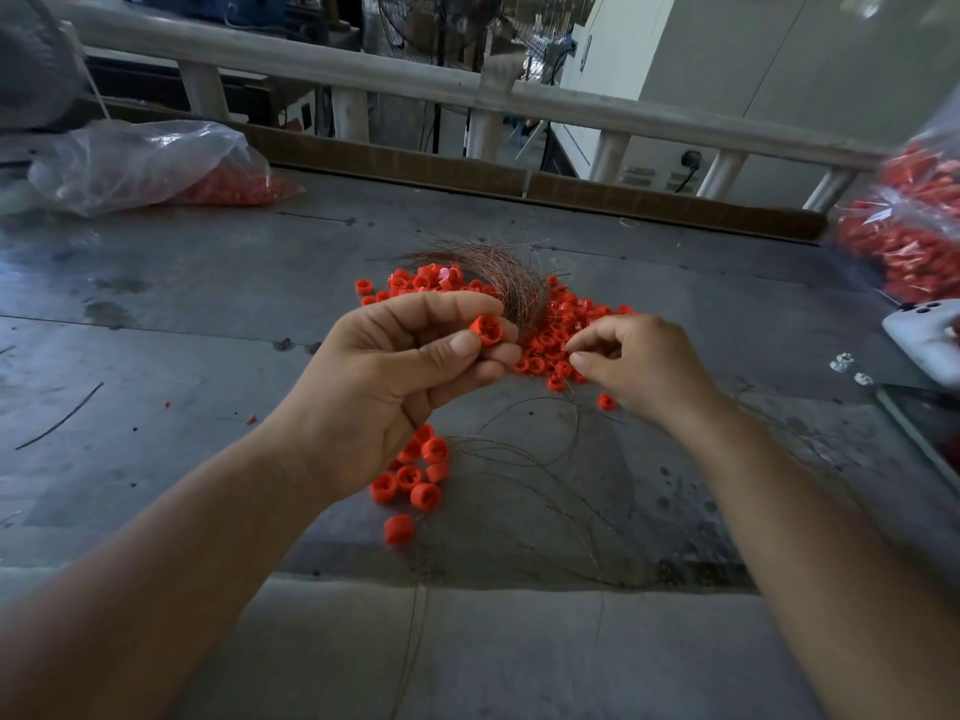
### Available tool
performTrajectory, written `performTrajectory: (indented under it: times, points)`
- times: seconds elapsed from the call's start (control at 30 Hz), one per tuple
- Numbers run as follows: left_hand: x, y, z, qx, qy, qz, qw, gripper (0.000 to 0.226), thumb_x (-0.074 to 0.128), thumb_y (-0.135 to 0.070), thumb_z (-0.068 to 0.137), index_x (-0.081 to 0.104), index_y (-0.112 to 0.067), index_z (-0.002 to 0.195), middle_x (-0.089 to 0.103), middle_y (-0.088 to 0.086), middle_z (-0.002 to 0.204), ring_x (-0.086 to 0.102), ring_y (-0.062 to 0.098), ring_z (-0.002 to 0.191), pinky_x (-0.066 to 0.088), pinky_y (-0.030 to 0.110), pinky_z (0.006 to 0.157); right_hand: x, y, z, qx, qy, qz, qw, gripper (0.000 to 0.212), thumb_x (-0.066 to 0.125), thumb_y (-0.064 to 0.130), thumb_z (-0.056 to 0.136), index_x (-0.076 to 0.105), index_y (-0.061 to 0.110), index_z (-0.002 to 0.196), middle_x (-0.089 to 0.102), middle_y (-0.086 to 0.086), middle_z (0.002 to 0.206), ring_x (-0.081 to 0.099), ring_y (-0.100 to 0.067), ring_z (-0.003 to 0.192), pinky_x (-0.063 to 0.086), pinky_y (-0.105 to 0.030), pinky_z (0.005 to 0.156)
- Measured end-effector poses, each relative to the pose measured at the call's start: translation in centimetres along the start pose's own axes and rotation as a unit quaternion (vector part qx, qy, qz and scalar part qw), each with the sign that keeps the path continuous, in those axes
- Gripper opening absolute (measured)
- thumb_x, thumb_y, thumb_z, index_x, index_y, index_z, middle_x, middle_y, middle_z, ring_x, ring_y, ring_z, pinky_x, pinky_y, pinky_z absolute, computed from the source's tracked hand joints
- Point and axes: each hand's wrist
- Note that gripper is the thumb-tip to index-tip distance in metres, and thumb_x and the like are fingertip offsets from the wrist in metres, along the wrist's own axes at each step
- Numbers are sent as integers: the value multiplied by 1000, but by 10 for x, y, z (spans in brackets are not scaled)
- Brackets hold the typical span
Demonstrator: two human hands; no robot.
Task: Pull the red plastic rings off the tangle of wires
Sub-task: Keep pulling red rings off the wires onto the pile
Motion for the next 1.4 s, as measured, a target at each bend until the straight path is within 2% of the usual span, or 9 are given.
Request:
performTrajectory:
  times: [0.3, 0.47, 0.6, 0.67, 0.73, 0.87, 1.1, 1.23, 1.4]
  points:
    - [0, -1, 0, -4, -5, -2, 1000, 26, 52, 1, 68, 75, -9, 77, 72, 9, 78, 70, 14, 73, 54, 16, 62, 5, -8, 4, 19, 42, -69, 997, 11, 67, 13, 80, 66, 15, 91, 52, 15, 68, 50, -1, 65, 35, -12, 58]
    - [0, 0, -1, -5, -7, 2, 1000, 26, 52, 1, 68, 75, -9, 77, 72, 8, 77, 70, 14, 72, 54, 16, 62, 5, -9, 3, -11, 31, -82, 996, 7, 60, 15, 87, 67, 13, 86, 53, 9, 79, 52, -8, 75, 46, -25, 71]
    - [1, 0, 0, -8, -11, 8, 1000, 25, 53, 1, 68, 75, -8, 77, 72, 8, 78, 70, 14, 72, 54, 16, 62, 0, -7, 4, 23, -7, 5, 1000, 15, 53, 15, 90, 57, 18, 76, 58, 9, 71, 55, -2, 60, 39, -6, 50]
    - [0, 1, 0, -11, -15, 10, 1000, 25, 53, 1, 68, 74, -7, 77, 72, 9, 78, 70, 14, 71, 54, 16, 62, -4, -4, 5, 56, -23, 101, 993, 20, 49, 15, 93, 53, 21, 74, 60, 8, 71, 58, -2, 60, 41, -8, 49]
    - [-1, 1, 0, -12, -16, 12, 1000, 25, 53, 1, 68, 74, -7, 78, 72, 9, 79, 70, 14, 72, 54, 16, 62, -9, 1, 4, 86, -10, 240, 967, 21, 46, 12, 94, 52, 19, 76, 63, 3, 73, 61, -5, 59, 45, -14, 51]
    - [-1, 1, 0, -11, -15, 17, 1000, 25, 53, 1, 68, 75, -8, 78, 72, 9, 79, 70, 14, 72, 54, 16, 62, -17, 17, -3, 79, 67, 489, 866, 22, 42, 4, 94, 60, 17, 89, 62, 1, 68, 59, -6, 57, 49, -17, 53]
    - [-3, 2, 1, -14, -20, 26, 999, 24, 54, 2, 69, 74, -7, 78, 72, 12, 80, 70, 15, 73, 54, 17, 63, -14, 40, -12, 66, 149, 595, 787, 12, 52, 11, 74, 56, 6, 83, 67, -3, 65, 64, -9, 60, 52, -18, 53]
    - [-4, 1, 2, -17, -24, 26, 999, 23, 55, 0, 67, 74, -7, 77, 72, 11, 78, 70, 15, 72, 54, 17, 62, -11, 44, -15, 64, 161, 610, 773, 12, 53, 10, 70, 53, 5, 81, 69, -8, 70, 67, -15, 65, 54, -21, 56]
    - [-4, 2, 2, -23, -31, 28, 999, 23, 56, 1, 66, 74, -7, 76, 72, 11, 76, 70, 16, 71, 54, 17, 62, -8, 47, -17, 60, 172, 587, 789, 14, 56, 17, 70, 53, 7, 80, 70, -8, 75, 67, -16, 67, 55, -22, 58]
Point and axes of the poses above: each hand's wrist, its own z-axis towards the middle knuckle, its own x-axis out of the palm, y = z × x
